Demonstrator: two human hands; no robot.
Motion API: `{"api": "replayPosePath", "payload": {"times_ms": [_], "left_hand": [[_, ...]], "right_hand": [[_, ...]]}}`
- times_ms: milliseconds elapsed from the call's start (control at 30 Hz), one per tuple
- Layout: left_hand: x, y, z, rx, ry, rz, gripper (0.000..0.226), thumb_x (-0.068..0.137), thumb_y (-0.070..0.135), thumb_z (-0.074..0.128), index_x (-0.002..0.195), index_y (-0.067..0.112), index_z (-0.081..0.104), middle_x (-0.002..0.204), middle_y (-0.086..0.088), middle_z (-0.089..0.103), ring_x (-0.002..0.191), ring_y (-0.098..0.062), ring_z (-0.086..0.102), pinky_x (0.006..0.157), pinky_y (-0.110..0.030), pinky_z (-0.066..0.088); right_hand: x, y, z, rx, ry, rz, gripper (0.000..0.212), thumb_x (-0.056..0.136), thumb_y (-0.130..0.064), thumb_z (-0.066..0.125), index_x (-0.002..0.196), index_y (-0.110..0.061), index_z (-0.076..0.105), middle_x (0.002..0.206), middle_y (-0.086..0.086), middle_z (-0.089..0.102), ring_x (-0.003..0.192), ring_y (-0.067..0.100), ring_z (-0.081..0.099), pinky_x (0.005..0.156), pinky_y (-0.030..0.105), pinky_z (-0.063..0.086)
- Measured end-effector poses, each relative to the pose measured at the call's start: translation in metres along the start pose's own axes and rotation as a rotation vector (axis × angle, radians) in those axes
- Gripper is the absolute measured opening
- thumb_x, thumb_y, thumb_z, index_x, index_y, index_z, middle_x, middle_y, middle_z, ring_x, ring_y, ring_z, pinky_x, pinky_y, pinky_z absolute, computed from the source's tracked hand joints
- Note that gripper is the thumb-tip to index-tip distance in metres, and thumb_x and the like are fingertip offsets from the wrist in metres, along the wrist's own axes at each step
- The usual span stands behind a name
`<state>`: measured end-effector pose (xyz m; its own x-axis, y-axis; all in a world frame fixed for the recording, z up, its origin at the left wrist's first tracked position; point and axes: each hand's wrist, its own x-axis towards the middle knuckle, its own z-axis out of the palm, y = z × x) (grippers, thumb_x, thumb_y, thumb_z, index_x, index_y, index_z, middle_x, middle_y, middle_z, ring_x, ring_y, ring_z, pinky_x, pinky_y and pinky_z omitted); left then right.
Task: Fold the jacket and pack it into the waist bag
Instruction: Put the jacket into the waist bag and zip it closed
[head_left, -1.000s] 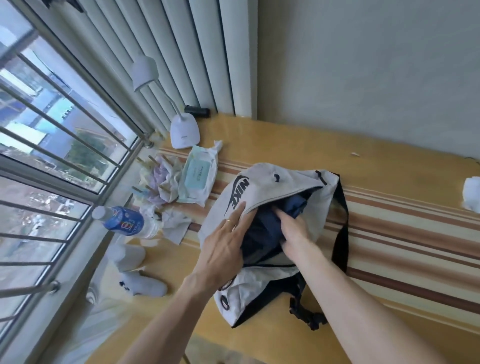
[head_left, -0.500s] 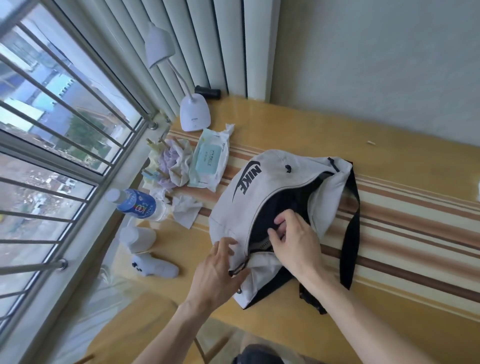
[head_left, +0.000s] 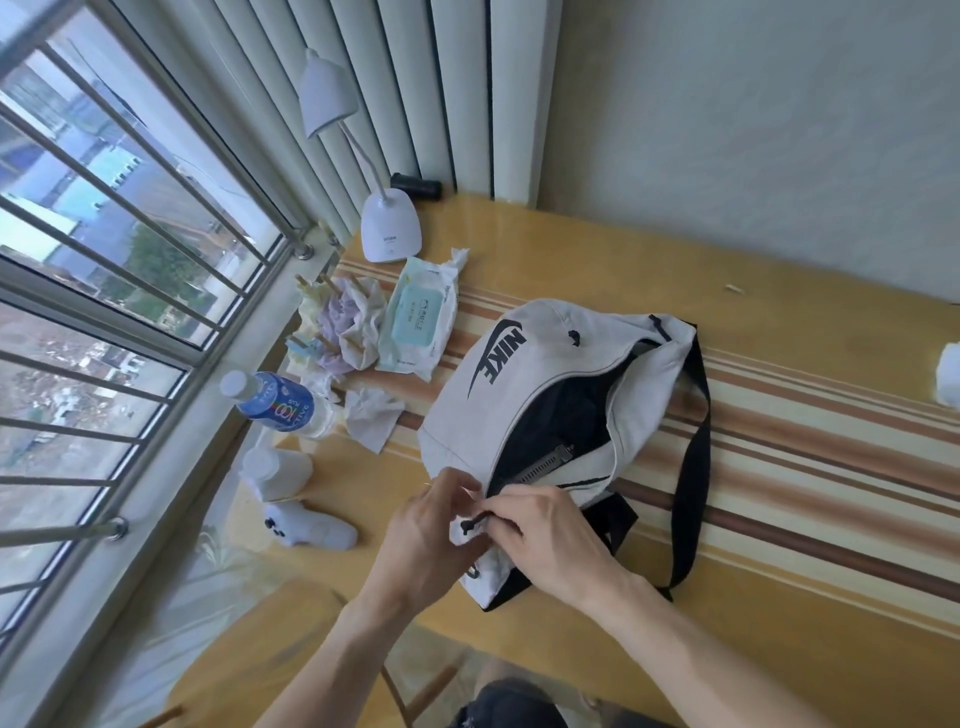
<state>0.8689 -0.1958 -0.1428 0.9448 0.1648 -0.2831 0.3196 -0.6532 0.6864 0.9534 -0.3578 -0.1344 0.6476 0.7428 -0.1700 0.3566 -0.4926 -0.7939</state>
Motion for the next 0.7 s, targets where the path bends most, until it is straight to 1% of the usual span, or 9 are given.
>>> {"api": "replayPosePath", "payload": {"times_ms": [33, 67, 100, 167, 233, 367, 467, 600, 700], "left_hand": [[0.003, 0.000, 0.006, 0.019, 0.032, 0.015, 0.033, 0.080, 0.021, 0.081, 0.104, 0.026, 0.059, 0.090, 0.014, 0.070, 0.081, -0.003, 0.067, 0.072, -0.028, 0.058], [0.005, -0.001, 0.011, 0.024, 0.057, 0.023, 0.025, 0.082, 0.021, 0.080, 0.098, 0.026, 0.062, 0.084, 0.014, 0.070, 0.076, -0.003, 0.067, 0.069, -0.030, 0.058], [0.005, -0.001, 0.015, 0.025, 0.075, 0.021, 0.018, 0.084, 0.021, 0.080, 0.091, 0.026, 0.064, 0.080, 0.014, 0.069, 0.072, -0.003, 0.066, 0.067, -0.030, 0.057], [0.002, -0.001, 0.018, 0.016, 0.096, -0.005, 0.016, 0.085, 0.023, 0.080, 0.081, 0.026, 0.064, 0.075, 0.015, 0.067, 0.069, -0.003, 0.065, 0.065, -0.029, 0.057], [-0.001, -0.003, 0.019, -0.012, 0.099, -0.047, 0.019, 0.083, 0.021, 0.081, 0.076, 0.027, 0.064, 0.072, 0.016, 0.066, 0.067, -0.006, 0.065, 0.063, -0.030, 0.057], [-0.001, -0.004, 0.022, -0.043, 0.082, -0.104, 0.019, 0.082, 0.019, 0.080, 0.072, 0.026, 0.064, 0.069, 0.013, 0.067, 0.066, -0.008, 0.066, 0.062, -0.032, 0.057], [0.001, -0.001, 0.023, -0.079, 0.087, -0.110, 0.018, 0.083, 0.017, 0.079, 0.072, 0.022, 0.066, 0.069, 0.012, 0.068, 0.062, -0.009, 0.068, 0.061, -0.031, 0.057], [0.008, 0.004, 0.019, -0.060, 0.086, -0.083, 0.017, 0.084, 0.016, 0.078, 0.072, 0.019, 0.067, 0.067, 0.013, 0.067, 0.060, -0.008, 0.068, 0.061, -0.029, 0.056], [0.007, -0.002, 0.013, -0.049, 0.102, -0.100, 0.016, 0.082, 0.017, 0.079, 0.072, 0.020, 0.068, 0.067, 0.015, 0.066, 0.065, -0.005, 0.066, 0.063, -0.028, 0.056]], "right_hand": [[-0.001, -0.001, -0.005, 0.016, 0.003, 0.010, 0.021, 0.095, -0.018, 0.059, 0.104, -0.018, 0.079, 0.079, -0.005, 0.069, 0.067, 0.006, 0.059, 0.064, 0.008, 0.041], [-0.001, 0.001, -0.011, 0.035, 0.013, 0.035, 0.020, 0.094, -0.018, 0.062, 0.103, -0.017, 0.080, 0.079, -0.006, 0.072, 0.068, 0.006, 0.064, 0.066, 0.010, 0.047], [-0.001, 0.004, -0.019, 0.077, 0.031, 0.087, 0.018, 0.094, -0.017, 0.065, 0.103, -0.015, 0.081, 0.079, -0.005, 0.075, 0.067, 0.007, 0.068, 0.067, 0.015, 0.054], [0.001, 0.016, -0.041, 0.188, 0.083, 0.217, 0.015, 0.093, -0.014, 0.070, 0.102, -0.009, 0.080, 0.076, -0.002, 0.077, 0.064, 0.008, 0.074, 0.066, 0.025, 0.062], [0.007, 0.033, -0.067, 0.214, 0.138, 0.309, 0.016, 0.092, -0.016, 0.072, 0.100, -0.005, 0.079, 0.074, 0.000, 0.077, 0.061, 0.008, 0.075, 0.063, 0.024, 0.063], [0.034, 0.076, -0.121, 0.159, 0.253, 0.451, 0.020, 0.091, -0.022, 0.073, 0.085, -0.004, 0.080, 0.071, 0.005, 0.078, 0.057, 0.009, 0.074, 0.058, 0.016, 0.058], [0.059, 0.105, -0.148, 0.180, 0.311, 0.541, 0.017, 0.089, -0.016, 0.076, 0.088, 0.000, 0.079, 0.072, 0.010, 0.077, 0.054, 0.009, 0.073, 0.057, 0.015, 0.059], [0.085, 0.127, -0.159, 0.190, 0.289, 0.602, 0.016, 0.086, -0.015, 0.080, 0.092, 0.000, 0.079, 0.069, 0.010, 0.077, 0.065, 0.021, 0.077, 0.062, 0.021, 0.062], [0.094, 0.135, -0.164, 0.255, 0.321, 0.609, 0.017, 0.085, -0.014, 0.081, 0.093, 0.001, 0.079, 0.068, 0.009, 0.077, 0.060, 0.018, 0.075, 0.062, 0.021, 0.062]]}}
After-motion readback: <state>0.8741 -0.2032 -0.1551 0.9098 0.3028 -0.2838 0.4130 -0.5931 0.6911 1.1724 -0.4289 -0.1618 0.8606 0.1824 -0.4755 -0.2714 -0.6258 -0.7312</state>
